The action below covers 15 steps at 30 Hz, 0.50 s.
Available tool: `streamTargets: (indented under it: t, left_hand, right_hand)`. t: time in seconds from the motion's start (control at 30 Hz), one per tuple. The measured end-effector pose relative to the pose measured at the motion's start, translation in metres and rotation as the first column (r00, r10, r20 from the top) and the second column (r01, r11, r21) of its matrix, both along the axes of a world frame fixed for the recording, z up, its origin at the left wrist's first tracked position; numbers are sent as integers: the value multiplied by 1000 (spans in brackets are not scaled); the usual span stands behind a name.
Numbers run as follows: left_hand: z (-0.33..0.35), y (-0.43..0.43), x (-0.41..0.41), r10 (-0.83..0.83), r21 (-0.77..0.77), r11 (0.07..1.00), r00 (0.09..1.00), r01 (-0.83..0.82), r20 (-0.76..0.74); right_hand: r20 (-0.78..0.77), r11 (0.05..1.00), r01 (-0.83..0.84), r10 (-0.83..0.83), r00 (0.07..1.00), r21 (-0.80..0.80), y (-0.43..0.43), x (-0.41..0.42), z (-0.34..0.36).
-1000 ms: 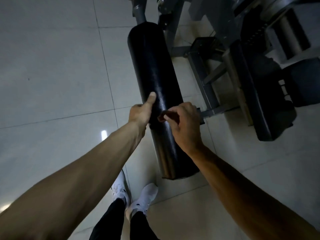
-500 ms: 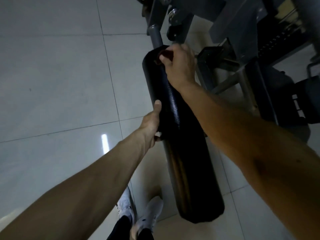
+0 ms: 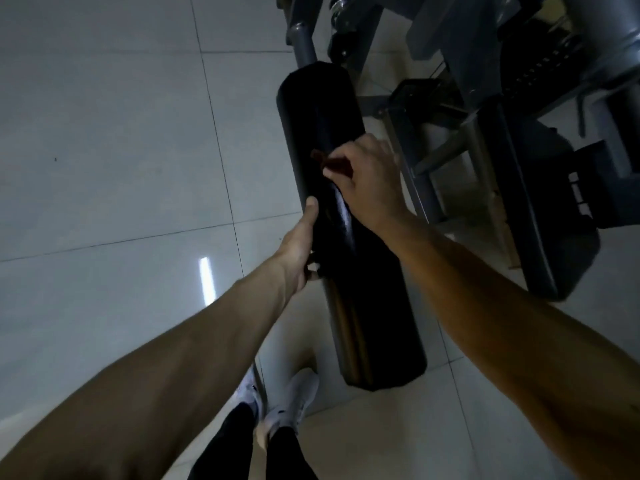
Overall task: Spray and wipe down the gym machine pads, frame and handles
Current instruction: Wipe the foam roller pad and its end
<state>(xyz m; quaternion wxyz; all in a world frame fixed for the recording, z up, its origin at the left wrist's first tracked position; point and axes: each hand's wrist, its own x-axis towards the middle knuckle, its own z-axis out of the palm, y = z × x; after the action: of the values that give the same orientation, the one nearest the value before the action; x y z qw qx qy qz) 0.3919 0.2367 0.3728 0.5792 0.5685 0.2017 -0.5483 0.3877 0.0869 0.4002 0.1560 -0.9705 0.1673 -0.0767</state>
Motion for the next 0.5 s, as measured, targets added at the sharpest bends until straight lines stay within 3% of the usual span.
streamTargets:
  t: [0.27, 0.5]
  left_hand:
    - [11, -11, -29, 44, 55, 997, 986, -53, 162]
    - [12, -22, -46, 134, 77, 983, 943, -164, 304]
  right_hand:
    - [-25, 985, -75, 80, 996, 156, 25, -172, -12]
    - [44, 970, -182, 177, 983, 161, 37, -277, -18]
